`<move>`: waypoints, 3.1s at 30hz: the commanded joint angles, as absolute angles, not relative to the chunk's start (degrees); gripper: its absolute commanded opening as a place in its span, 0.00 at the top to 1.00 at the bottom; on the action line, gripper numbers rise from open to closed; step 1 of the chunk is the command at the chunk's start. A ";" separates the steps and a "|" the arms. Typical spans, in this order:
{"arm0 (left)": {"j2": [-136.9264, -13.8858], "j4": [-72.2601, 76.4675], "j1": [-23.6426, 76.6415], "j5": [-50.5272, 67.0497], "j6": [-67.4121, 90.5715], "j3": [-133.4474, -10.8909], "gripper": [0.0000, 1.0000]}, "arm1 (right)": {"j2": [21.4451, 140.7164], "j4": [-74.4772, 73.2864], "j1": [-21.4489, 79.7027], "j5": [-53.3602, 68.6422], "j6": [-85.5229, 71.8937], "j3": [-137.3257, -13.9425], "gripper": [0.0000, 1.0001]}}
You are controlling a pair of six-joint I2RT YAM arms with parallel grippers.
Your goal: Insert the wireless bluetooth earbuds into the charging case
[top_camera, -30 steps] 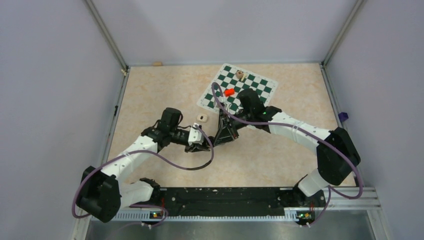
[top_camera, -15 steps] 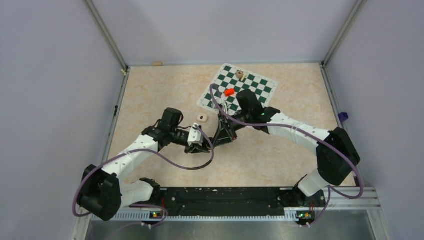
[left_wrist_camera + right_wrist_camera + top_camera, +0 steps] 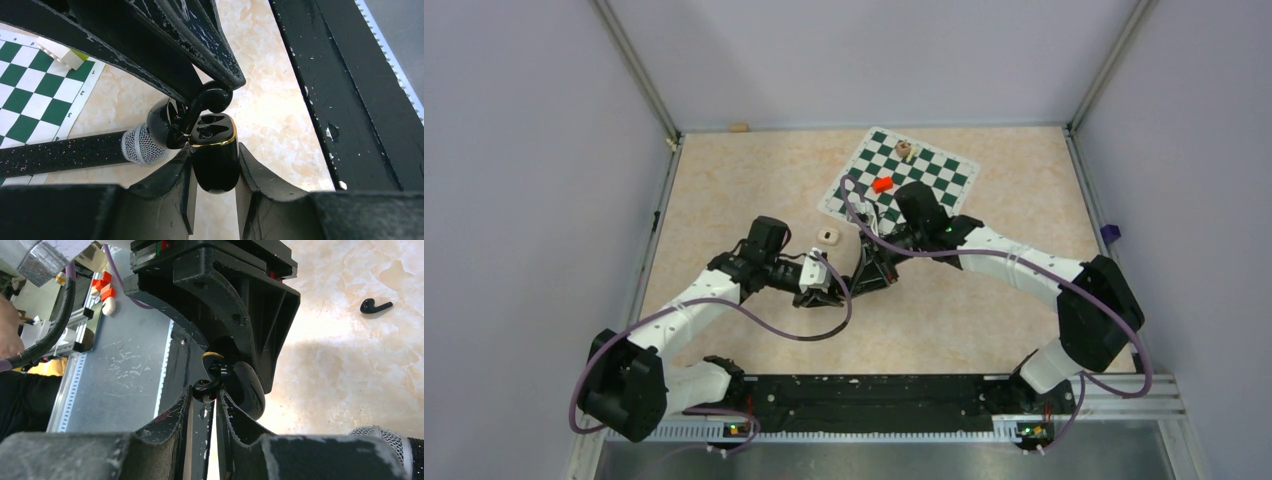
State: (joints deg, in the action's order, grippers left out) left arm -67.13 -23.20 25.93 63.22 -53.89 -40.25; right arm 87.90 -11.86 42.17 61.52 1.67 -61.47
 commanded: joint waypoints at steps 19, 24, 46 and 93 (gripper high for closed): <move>-67.62 -22.15 26.06 64.40 -54.87 -42.41 1.00 | 84.61 -11.58 43.31 63.64 3.74 -61.05 1.00; -67.56 -22.15 26.07 64.49 -54.78 -42.37 1.00 | 85.62 -13.84 44.47 60.82 5.91 -61.89 1.00; -67.67 -25.47 26.58 65.77 -58.60 -42.54 1.00 | 88.02 -15.15 45.32 57.38 5.70 -65.15 1.00; -69.74 -31.82 27.58 72.91 -54.51 -52.58 1.00 | 93.49 -32.87 44.96 50.42 7.33 -87.10 1.00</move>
